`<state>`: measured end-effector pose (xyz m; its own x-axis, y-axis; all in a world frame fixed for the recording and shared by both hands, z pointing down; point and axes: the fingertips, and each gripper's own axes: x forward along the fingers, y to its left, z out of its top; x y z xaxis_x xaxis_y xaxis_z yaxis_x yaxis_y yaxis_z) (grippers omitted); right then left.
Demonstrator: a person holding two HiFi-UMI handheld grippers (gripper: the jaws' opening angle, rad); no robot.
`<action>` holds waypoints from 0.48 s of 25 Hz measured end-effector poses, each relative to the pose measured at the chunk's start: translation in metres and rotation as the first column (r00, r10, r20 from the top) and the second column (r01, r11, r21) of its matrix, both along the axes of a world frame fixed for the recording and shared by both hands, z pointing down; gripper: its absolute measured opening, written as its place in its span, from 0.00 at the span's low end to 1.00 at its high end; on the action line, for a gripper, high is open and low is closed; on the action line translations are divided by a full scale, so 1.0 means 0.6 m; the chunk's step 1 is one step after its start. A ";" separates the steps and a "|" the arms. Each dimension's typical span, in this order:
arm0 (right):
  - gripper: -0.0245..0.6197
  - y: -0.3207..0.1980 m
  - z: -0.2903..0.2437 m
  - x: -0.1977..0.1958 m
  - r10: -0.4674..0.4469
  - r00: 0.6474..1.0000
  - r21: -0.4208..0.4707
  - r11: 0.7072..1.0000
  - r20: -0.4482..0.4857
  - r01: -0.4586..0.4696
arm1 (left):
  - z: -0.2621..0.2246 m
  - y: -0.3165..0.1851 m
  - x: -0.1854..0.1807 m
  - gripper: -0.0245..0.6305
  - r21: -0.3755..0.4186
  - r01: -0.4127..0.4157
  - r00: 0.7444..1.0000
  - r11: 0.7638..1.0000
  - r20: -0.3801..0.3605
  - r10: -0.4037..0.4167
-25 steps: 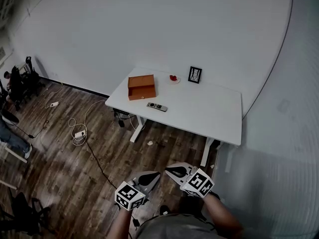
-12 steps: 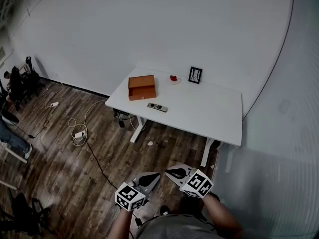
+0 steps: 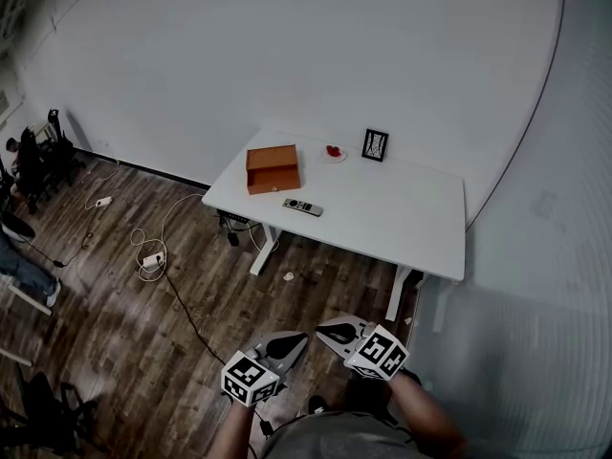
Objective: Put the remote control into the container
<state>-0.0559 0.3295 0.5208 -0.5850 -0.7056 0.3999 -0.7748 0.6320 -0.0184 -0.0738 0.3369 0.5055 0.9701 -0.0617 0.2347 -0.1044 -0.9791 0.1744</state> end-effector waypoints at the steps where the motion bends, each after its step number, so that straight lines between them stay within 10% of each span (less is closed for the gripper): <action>1: 0.06 -0.001 0.000 -0.002 -0.001 1.000 -0.001 1.000 -0.001 0.001 | -0.001 -0.001 -0.002 0.04 -0.002 0.001 1.000 1.000 -0.002 -0.001; 12: 0.06 -0.012 0.001 -0.014 0.007 1.000 -0.002 1.000 -0.004 -0.007 | -0.009 -0.021 -0.018 0.04 -0.032 0.016 0.999 0.999 -0.045 -0.018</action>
